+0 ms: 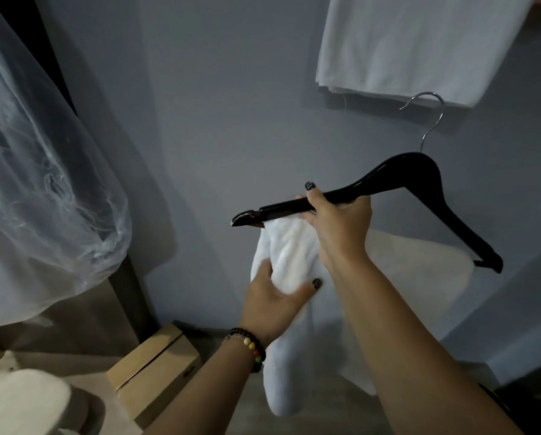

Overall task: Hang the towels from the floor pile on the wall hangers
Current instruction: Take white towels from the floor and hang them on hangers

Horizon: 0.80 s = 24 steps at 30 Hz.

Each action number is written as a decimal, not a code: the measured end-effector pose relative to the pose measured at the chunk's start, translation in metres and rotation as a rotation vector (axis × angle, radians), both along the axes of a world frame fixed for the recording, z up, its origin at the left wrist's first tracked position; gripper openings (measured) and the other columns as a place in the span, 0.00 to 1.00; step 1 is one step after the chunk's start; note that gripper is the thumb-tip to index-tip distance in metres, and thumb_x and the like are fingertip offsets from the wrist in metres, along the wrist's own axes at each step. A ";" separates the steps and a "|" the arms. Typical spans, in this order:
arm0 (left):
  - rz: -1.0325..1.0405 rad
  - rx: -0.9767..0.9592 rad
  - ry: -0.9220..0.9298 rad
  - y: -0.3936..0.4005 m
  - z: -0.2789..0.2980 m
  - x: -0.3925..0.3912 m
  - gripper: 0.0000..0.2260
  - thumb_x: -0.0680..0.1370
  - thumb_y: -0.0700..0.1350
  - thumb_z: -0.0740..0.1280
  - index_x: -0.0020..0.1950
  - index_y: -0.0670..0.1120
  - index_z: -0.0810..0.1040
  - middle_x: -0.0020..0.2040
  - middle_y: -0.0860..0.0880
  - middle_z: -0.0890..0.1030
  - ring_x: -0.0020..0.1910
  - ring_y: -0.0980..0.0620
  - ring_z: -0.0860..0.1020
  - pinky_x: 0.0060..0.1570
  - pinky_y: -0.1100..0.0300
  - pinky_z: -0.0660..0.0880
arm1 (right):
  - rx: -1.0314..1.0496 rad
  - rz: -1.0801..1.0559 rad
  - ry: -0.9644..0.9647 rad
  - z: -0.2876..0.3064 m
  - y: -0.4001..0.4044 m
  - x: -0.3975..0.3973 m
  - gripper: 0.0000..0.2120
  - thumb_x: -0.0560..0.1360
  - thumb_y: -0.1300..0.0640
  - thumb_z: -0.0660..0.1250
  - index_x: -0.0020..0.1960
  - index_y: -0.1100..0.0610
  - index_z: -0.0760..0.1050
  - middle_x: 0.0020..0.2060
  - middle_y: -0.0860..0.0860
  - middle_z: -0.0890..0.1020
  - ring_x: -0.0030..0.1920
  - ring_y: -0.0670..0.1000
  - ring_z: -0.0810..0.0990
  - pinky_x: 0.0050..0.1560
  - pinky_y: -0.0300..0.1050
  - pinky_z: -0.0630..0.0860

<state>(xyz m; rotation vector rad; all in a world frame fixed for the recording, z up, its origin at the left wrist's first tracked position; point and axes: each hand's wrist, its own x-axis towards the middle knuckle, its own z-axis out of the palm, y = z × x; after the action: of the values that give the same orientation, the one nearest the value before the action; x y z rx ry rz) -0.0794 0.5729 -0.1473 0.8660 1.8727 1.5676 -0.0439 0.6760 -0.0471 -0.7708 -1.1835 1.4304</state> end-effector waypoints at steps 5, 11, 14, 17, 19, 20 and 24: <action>-0.039 0.073 -0.054 0.001 0.008 -0.008 0.05 0.76 0.50 0.69 0.50 0.51 0.82 0.47 0.52 0.85 0.49 0.55 0.82 0.55 0.49 0.78 | 0.029 0.044 -0.123 -0.003 0.000 -0.003 0.20 0.65 0.57 0.76 0.51 0.62 0.72 0.41 0.57 0.85 0.42 0.55 0.86 0.49 0.56 0.81; -0.035 0.162 -0.289 0.005 0.039 -0.009 0.06 0.77 0.43 0.68 0.50 0.44 0.83 0.45 0.46 0.86 0.47 0.48 0.84 0.49 0.55 0.80 | 0.094 -0.045 -0.293 -0.008 0.008 -0.018 0.28 0.55 0.44 0.75 0.49 0.59 0.75 0.40 0.51 0.84 0.42 0.52 0.85 0.47 0.54 0.82; 0.054 0.133 -0.383 0.008 0.037 -0.008 0.05 0.77 0.44 0.69 0.47 0.45 0.83 0.43 0.46 0.86 0.46 0.47 0.84 0.49 0.54 0.80 | 0.059 -0.014 -0.304 -0.006 0.000 -0.022 0.24 0.58 0.52 0.75 0.50 0.61 0.76 0.41 0.51 0.84 0.42 0.50 0.85 0.48 0.53 0.82; 0.199 0.068 -0.394 0.011 0.033 -0.011 0.07 0.78 0.44 0.66 0.41 0.45 0.81 0.37 0.47 0.83 0.39 0.51 0.81 0.41 0.60 0.77 | -0.031 0.112 -0.192 -0.011 -0.009 -0.030 0.19 0.59 0.59 0.73 0.49 0.63 0.78 0.41 0.54 0.85 0.43 0.53 0.85 0.50 0.55 0.82; 0.213 0.050 -0.347 0.014 0.033 -0.015 0.09 0.79 0.44 0.65 0.39 0.45 0.77 0.36 0.48 0.79 0.37 0.51 0.77 0.40 0.59 0.74 | -0.079 0.177 -0.160 -0.014 -0.016 -0.033 0.16 0.61 0.62 0.72 0.49 0.64 0.79 0.42 0.55 0.85 0.44 0.54 0.85 0.52 0.55 0.81; 0.183 0.040 -0.308 0.014 0.036 -0.015 0.10 0.79 0.43 0.64 0.38 0.46 0.75 0.35 0.49 0.77 0.35 0.52 0.75 0.39 0.60 0.73 | -0.095 0.197 -0.180 -0.015 -0.018 -0.033 0.15 0.62 0.63 0.72 0.48 0.64 0.79 0.42 0.55 0.86 0.44 0.53 0.85 0.51 0.55 0.81; 0.030 0.060 -0.287 0.004 0.037 -0.018 0.09 0.80 0.46 0.64 0.42 0.46 0.78 0.36 0.49 0.82 0.38 0.53 0.80 0.37 0.64 0.75 | -0.180 0.238 -0.260 -0.015 -0.015 -0.024 0.07 0.66 0.64 0.74 0.43 0.66 0.80 0.38 0.57 0.85 0.41 0.55 0.86 0.50 0.55 0.82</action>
<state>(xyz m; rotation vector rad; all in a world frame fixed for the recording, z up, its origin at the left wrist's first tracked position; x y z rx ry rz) -0.0977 0.5771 -0.1100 0.6018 1.6490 1.6750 -0.0679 0.6608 -0.0617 -0.9892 -1.3944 1.6873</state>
